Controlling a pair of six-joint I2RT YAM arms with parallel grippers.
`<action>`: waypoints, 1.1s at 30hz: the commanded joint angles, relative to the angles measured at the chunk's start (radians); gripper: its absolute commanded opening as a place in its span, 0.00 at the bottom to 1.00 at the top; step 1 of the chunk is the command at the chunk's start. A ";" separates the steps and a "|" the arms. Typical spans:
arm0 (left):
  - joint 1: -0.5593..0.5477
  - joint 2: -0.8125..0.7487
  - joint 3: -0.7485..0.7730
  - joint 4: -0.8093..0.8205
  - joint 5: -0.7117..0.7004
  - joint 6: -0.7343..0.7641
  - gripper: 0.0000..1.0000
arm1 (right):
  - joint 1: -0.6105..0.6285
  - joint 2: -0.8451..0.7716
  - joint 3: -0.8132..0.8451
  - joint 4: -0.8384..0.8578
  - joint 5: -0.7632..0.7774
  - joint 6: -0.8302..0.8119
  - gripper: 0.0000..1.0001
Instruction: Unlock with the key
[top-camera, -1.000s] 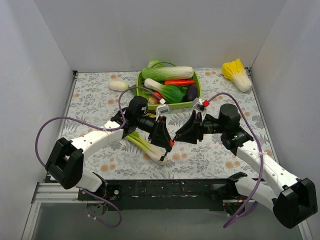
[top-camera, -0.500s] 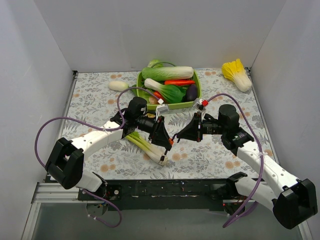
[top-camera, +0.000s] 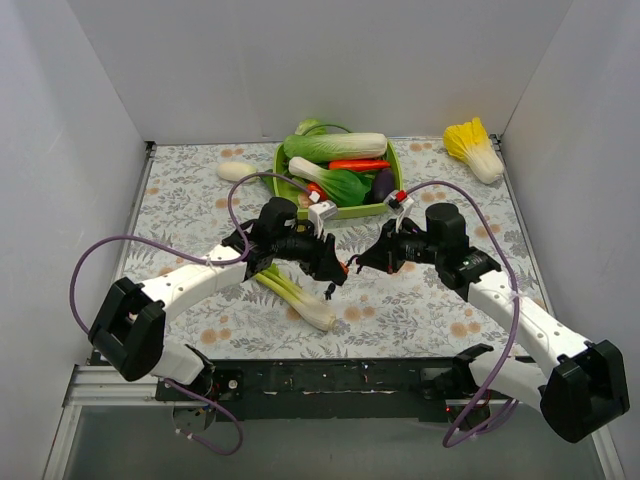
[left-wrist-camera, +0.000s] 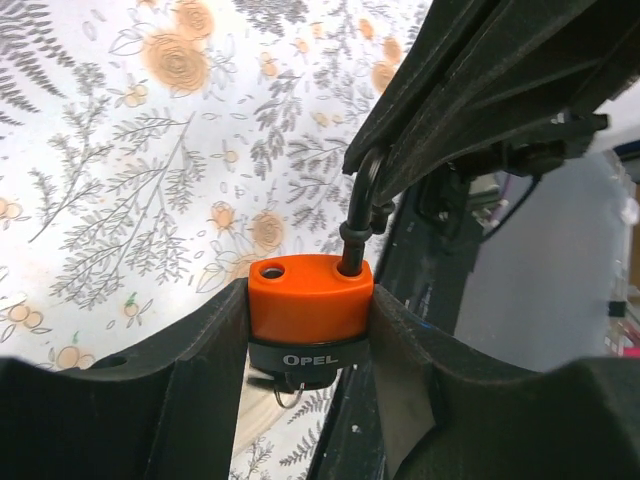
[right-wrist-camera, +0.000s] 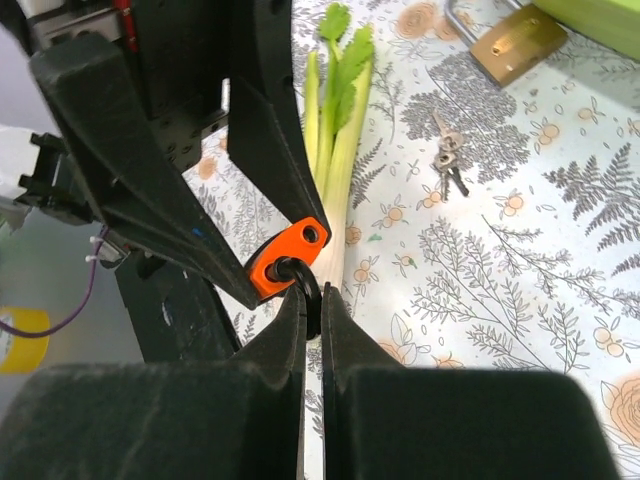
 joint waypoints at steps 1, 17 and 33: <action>-0.014 -0.018 0.049 -0.027 -0.267 0.006 0.00 | 0.012 0.015 0.040 -0.028 0.032 0.035 0.01; -0.109 0.231 0.222 -0.219 -0.555 -0.054 0.00 | -0.052 0.050 -0.201 0.191 0.258 0.191 0.01; -0.111 0.550 0.503 -0.323 -0.603 -0.084 0.00 | -0.207 0.185 -0.273 0.315 0.258 0.140 0.01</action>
